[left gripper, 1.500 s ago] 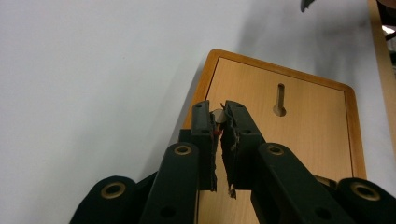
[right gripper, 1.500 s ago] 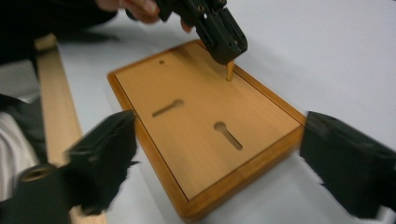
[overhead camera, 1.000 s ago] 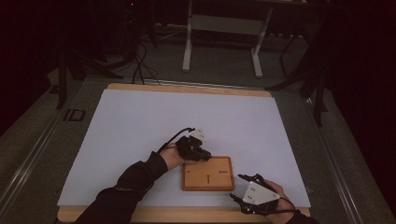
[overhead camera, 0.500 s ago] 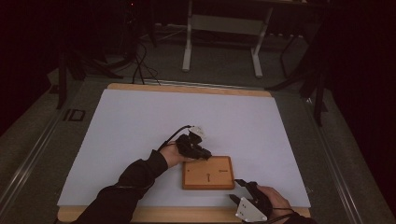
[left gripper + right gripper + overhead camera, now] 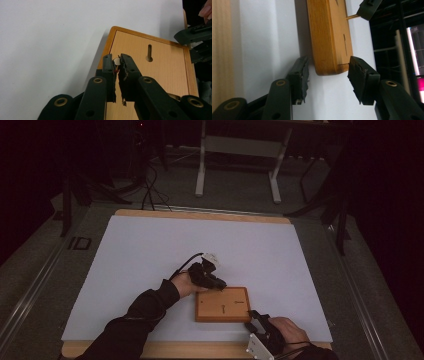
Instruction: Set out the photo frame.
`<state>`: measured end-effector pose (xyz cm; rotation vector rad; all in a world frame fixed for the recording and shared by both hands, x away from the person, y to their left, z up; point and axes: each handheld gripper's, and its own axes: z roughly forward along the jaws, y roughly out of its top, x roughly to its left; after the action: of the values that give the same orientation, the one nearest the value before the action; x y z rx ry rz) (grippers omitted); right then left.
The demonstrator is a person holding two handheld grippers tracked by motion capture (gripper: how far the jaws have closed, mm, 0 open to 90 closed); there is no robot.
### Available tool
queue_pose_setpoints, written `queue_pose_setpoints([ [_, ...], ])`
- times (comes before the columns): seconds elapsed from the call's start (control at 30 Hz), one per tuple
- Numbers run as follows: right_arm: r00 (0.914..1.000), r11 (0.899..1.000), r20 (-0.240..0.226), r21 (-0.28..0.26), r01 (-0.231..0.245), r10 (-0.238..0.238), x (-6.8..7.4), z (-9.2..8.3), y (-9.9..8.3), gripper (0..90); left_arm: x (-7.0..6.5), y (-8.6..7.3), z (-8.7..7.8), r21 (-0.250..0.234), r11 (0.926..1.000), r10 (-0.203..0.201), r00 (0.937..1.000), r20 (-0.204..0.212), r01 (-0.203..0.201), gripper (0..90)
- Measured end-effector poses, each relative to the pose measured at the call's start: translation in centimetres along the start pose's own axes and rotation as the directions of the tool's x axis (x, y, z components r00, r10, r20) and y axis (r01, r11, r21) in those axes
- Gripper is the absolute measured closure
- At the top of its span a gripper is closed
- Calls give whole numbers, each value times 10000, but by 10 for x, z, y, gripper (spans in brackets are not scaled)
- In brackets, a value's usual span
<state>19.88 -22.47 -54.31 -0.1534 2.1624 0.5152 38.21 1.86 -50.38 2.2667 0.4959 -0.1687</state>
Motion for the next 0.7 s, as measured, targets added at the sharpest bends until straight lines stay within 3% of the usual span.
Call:
queue_pose_setpoints([
  [0.1, 9977, 9983, 346, 63, 582, -584, 4, 2, 2, 538, 0, 0, 0, 28, 10000, 25, 10000, -18, -25, 836],
  [0.27, 9850, 9861, 640, 546, 1566, -1600, 11, 6, 4, 591, -1, 1, 0, 97, 9999, 76, 10000, -20, -76, 836],
  [0.47, 9641, 9711, 1228, 713, 2279, -2353, 18, 7, 4, 653, -1, 1, 0, 76, 10000, -8, 10000, -18, 8, 834],
  [0.6, 9477, 9563, 1338, 815, 2809, -2898, 21, 8, 5, 664, -3, 1, 0, 129, 9998, 128, 9999, -90, -127, 833],
  [0.7, 9447, 9528, 1302, 824, 2921, -3009, 22, 8, 4, 666, -3, 1, 0, 153, 9996, 243, 9997, -100, -241, 832],
])
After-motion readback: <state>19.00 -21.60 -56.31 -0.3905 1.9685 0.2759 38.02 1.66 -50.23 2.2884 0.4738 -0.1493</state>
